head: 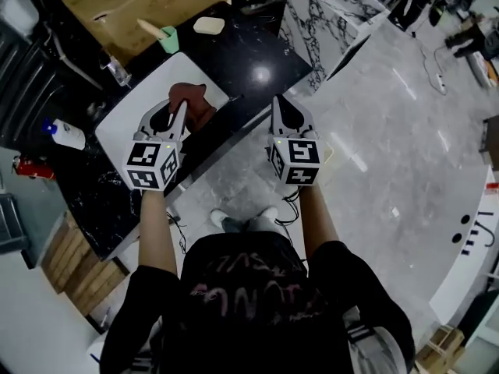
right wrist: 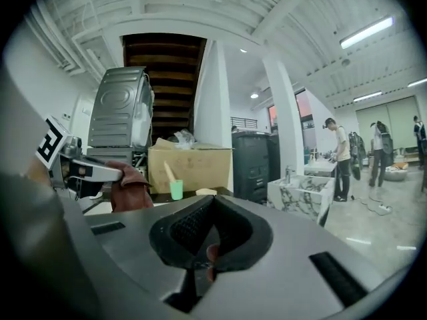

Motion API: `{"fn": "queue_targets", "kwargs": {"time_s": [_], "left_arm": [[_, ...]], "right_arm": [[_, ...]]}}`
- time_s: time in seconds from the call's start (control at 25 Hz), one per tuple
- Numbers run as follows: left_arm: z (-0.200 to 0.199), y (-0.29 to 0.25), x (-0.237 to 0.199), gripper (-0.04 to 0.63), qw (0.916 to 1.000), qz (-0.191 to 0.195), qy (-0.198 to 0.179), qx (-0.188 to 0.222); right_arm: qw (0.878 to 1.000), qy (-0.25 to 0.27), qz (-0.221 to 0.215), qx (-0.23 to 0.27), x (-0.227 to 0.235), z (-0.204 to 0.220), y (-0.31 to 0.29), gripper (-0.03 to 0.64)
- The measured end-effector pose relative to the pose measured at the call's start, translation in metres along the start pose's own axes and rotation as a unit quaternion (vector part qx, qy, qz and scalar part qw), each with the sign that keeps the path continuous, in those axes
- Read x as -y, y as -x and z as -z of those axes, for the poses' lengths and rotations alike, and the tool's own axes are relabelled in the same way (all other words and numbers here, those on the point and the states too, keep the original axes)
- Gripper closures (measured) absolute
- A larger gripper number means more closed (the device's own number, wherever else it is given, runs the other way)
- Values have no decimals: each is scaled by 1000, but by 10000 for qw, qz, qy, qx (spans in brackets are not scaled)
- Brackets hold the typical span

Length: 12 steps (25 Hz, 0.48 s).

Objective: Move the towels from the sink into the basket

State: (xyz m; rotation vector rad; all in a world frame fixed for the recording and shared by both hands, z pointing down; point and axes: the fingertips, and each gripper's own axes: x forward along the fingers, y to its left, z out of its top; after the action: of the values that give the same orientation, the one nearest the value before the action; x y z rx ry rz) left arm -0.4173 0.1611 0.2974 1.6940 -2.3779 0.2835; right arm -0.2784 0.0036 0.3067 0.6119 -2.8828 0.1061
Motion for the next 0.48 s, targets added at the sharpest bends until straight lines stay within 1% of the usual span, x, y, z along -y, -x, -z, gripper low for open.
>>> {"fn": "queue_targets", "kwargs": {"time_s": [0.2, 0.32, 0.48], "left_arm": [[-30, -56, 80, 537, 9975, 656, -276, 25], [-43, -87, 134, 537, 9932, 1088, -421, 32], [-50, -123, 206, 537, 9857, 1585, -574, 8]], "right_arm": [[9977, -247, 625, 66, 88, 2, 38, 601], [9934, -472, 1041, 67, 143, 9, 69, 601], [9864, -582, 1535, -33, 209, 28, 107, 601]]}}
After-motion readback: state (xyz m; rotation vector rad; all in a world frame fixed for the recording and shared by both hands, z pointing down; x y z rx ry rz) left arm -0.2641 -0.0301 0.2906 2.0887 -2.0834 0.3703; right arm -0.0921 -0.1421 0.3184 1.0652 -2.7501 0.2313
